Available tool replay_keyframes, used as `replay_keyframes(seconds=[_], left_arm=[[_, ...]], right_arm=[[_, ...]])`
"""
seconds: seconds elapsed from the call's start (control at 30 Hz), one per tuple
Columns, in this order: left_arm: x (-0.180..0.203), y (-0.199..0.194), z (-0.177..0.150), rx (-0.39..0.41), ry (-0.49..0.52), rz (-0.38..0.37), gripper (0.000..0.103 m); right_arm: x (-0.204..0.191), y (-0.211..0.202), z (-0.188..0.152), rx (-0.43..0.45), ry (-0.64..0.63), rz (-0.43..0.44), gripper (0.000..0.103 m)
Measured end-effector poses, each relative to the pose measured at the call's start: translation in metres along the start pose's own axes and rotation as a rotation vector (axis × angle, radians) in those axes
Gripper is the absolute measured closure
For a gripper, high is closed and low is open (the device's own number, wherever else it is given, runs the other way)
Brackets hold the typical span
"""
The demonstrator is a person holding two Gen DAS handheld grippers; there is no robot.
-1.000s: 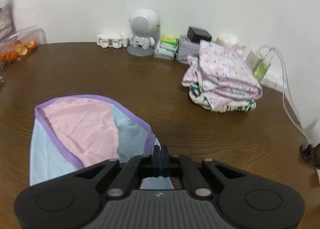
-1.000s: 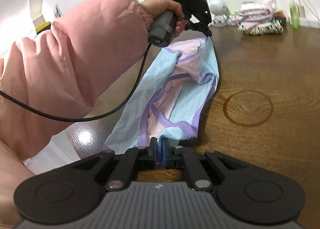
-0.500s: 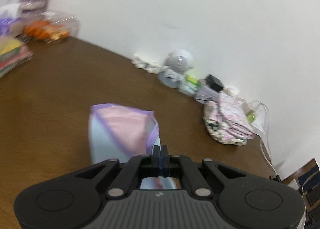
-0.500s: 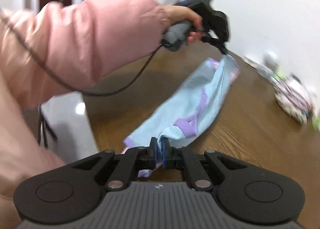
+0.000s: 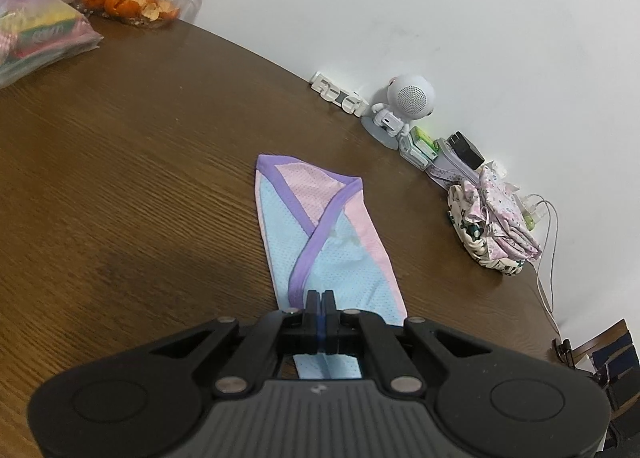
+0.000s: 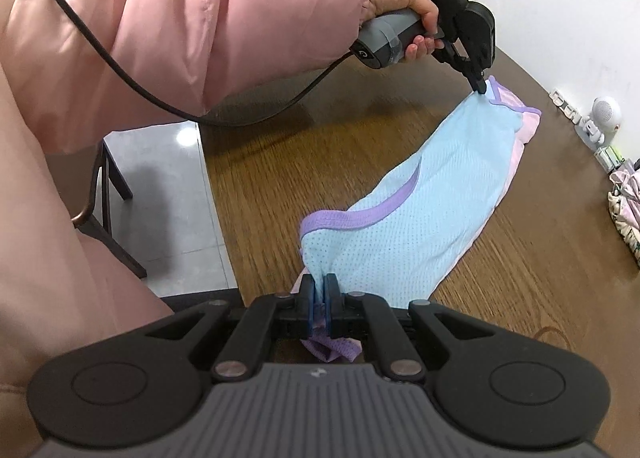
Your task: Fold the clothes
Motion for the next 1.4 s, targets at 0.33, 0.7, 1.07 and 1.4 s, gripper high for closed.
replay_keyframes(seconds=[0.33, 0.7, 1.07, 1.4], left_arm=[[-0.011, -0.004, -0.003, 0.017, -0.038, -0.025, 0.089], [0.078, -0.030, -0.037, -0.054, 0.345, -0.062, 0.084], [0.058, -0.001, -0.067, -0.109, 0.377, 0.003, 0.089], [0.100, 0.003, -0.051, -0.086, 0.486, -0.051, 0.078]], right_arm=[[0.011, -0.006, -0.004, -0.009, 0.057, 0.096, 0.091], [0.035, 0.003, 0.016, 0.087, 0.168, 0.128, 0.076], [0.025, 0.010, -0.011, 0.032, 0.163, 0.106, 0.079], [0.063, 0.007, -0.004, 0.129, 0.268, 0.055, 0.077]])
Point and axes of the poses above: each gripper's, at about its wrist camera, not at the fingertips, and y roughly the way its jaws point, x to its right, z to its top, the point moved 4 cm from there along y, roughly the way its jaws point, and after that the axes turned 10 degrees about -z, right-handed, at the moved point
